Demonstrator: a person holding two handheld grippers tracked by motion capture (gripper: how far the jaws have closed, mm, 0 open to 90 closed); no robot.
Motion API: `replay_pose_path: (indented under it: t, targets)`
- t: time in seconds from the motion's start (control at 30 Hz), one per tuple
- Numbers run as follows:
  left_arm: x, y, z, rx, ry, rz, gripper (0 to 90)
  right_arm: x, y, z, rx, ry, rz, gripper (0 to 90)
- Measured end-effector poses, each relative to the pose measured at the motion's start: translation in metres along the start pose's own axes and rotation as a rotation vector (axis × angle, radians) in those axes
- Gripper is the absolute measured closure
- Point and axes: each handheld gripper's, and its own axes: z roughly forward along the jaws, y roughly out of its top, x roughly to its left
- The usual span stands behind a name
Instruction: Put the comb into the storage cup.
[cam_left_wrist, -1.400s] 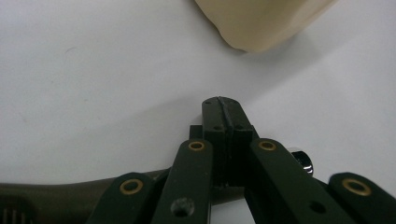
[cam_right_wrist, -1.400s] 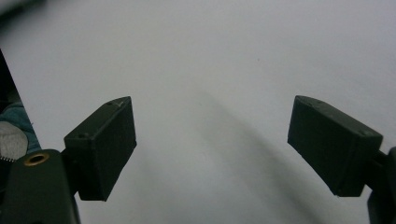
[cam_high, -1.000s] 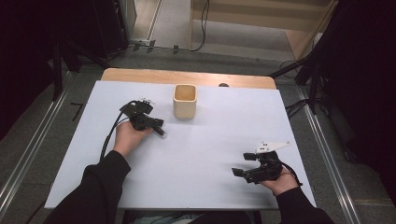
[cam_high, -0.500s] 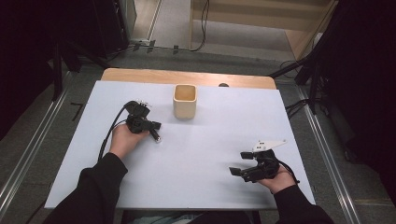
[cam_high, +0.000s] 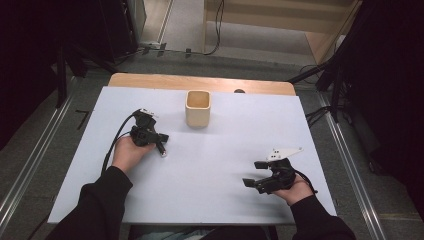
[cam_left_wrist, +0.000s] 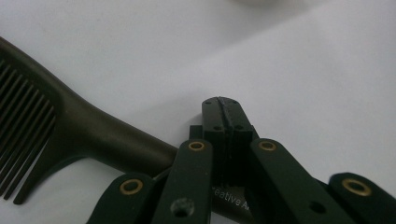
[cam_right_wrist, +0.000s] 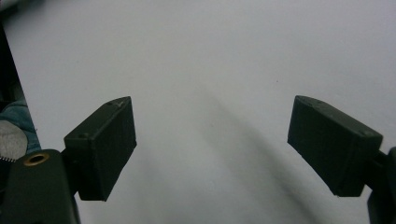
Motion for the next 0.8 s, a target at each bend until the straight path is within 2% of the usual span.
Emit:
replay_pose_path:
  t: [0.47,0.63,0.8]
  targets:
    - [0.002,-0.012,-0.011,0.019,-0.006,-0.005,90.0,0.0,0.003,0.003,0.002,0.008,-0.01,13.6]
    - [0.003,-0.016,-0.014,0.021,-0.009,-0.018,90.0,0.0,0.003,0.002,0.0,0.007,-0.008,13.7]
    - [0.002,-0.021,-0.018,0.033,-0.012,-0.011,90.0,0.0,0.003,0.003,0.001,0.008,-0.01,13.6]
